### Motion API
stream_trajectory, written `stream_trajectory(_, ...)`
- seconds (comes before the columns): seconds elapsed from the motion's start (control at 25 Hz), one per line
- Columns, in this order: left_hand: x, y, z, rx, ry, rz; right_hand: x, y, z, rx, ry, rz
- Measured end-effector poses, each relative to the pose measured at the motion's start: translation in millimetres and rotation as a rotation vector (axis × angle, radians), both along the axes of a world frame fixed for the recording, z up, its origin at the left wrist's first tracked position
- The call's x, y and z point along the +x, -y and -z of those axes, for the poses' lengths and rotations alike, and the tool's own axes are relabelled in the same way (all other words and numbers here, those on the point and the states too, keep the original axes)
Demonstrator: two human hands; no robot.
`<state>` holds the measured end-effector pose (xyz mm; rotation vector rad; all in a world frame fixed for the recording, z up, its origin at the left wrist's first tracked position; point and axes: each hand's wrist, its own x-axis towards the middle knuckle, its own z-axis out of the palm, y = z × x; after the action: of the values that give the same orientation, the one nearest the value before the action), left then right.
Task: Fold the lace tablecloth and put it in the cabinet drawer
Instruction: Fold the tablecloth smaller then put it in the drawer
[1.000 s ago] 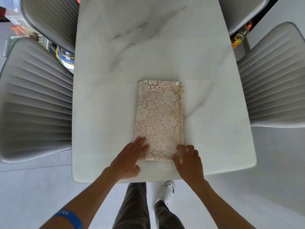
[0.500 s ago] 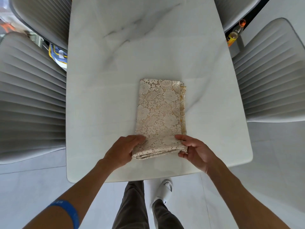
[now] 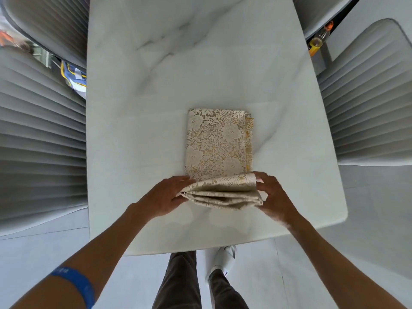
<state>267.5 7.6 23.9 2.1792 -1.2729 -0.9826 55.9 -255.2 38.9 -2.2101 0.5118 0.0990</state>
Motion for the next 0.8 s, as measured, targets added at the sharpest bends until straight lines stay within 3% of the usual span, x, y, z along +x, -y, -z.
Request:
stream_trajectory(0.08,12,8,-11,0.054,-0.213,-0.192,15,7,-5,0.448,-0.064,0.182)
stream_trajectory(0.12,16,15,-12,0.057,-0.274,-0.285,23,10,-4,0.458,-0.090,0.259)
stream_trajectory(0.24,21,43,-5,0.047,-0.329,-0.538,46,11,7,0.296,-0.180,0.401)
stream_trajectory(0.32,18,56,4,0.079,-0.209,-0.642,61,9,14,0.221,-0.234,0.447)
stream_trajectory(0.48,11,66,11,0.073,0.000,-0.687,76,3,23,0.050,-0.323,0.514)
stream_trajectory(0.8,1,66,14,-0.014,0.088,-0.744,87,-17,20,-0.204,-0.398,0.637)
